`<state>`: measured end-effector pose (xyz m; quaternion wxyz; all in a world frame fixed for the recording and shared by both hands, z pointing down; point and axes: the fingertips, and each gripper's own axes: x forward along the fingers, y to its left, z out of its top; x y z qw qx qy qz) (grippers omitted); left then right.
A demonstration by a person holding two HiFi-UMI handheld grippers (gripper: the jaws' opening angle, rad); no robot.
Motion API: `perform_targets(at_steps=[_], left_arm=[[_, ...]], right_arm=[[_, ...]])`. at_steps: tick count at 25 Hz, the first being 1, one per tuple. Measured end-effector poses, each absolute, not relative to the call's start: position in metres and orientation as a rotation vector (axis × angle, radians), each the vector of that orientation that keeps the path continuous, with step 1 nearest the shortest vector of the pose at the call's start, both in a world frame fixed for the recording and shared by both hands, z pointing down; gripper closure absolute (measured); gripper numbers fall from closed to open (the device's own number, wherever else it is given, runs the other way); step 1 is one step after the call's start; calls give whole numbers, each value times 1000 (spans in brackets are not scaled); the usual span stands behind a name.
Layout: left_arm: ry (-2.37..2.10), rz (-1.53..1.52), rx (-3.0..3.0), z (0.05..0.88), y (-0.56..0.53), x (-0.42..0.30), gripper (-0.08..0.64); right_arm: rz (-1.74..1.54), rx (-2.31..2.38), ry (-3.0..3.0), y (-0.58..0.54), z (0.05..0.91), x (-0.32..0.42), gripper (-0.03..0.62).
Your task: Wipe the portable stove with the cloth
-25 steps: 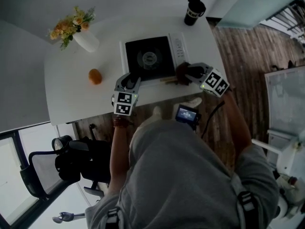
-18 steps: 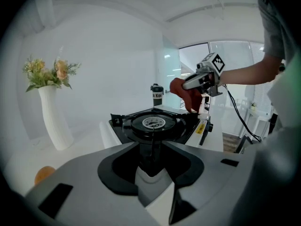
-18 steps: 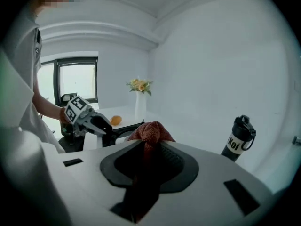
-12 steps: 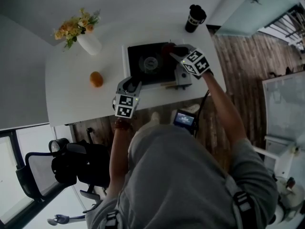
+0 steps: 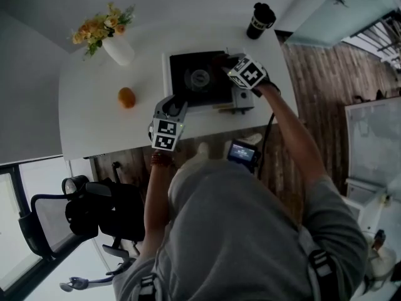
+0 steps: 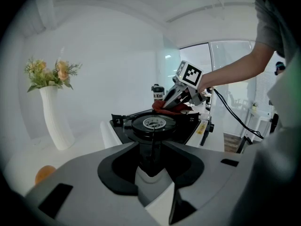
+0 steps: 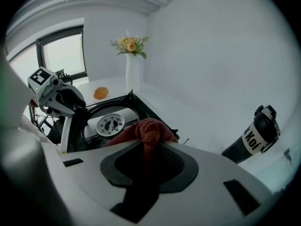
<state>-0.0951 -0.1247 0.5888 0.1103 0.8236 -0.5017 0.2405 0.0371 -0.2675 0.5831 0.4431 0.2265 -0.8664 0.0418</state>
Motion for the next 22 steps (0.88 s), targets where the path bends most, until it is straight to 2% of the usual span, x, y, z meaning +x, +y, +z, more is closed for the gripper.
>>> perform_targets(at_steps=[22], left_arm=[[-1472,707,2413,590,-125,-95,393]], right_arm=[[58,294,-2122,-206,585,42,502]])
